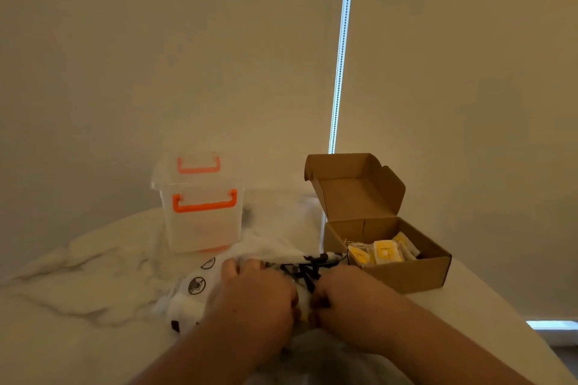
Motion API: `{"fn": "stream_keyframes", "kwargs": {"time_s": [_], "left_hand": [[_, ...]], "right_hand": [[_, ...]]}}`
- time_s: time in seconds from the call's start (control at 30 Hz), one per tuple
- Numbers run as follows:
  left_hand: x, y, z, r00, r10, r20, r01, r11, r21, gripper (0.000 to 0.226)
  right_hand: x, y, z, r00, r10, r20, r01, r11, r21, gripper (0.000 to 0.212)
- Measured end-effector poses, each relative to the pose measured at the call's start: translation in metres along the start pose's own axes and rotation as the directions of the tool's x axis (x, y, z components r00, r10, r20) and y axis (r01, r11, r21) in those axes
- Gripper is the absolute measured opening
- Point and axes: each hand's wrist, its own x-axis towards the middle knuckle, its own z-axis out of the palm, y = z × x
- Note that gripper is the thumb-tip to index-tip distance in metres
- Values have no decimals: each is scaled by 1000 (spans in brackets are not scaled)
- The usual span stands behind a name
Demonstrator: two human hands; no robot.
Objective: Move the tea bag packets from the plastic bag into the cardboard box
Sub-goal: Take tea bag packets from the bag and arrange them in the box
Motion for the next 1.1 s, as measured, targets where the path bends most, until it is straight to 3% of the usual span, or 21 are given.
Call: {"fn": "stream_keyframes", "kwargs": {"time_s": [0.07,0.23,0.37,0.47,0.8,1.1], "left_hand": [[0,3,-3,1000,3,22,-3,1000,-20,30],[1,0,-1,1000,-9,-9,8,987,-158,19],[-5,2,-3,996,-54,-65,40,979,-200,22],[-1,-2,3,998,-1,-65,-11,984,-175,31],[0,3,6,994,-29,-103,16,992,-125,22],[4,-3,8,929,-140,-342,-40,881,-471,18]], "right_hand": [[6,-3,-3,985,69,160,-56,995,-82,39],[24,-2,-5,981,87,174,-69,992,-106,49],[11,6,-3,998,51,42,-51,999,9,42],[1,10,1,999,20,-25,-17,996,92,39],[-6,6,2,987,-27,-160,47,992,121,38],[-5,12,14,924,77,-375,105,891,442,6]]}}
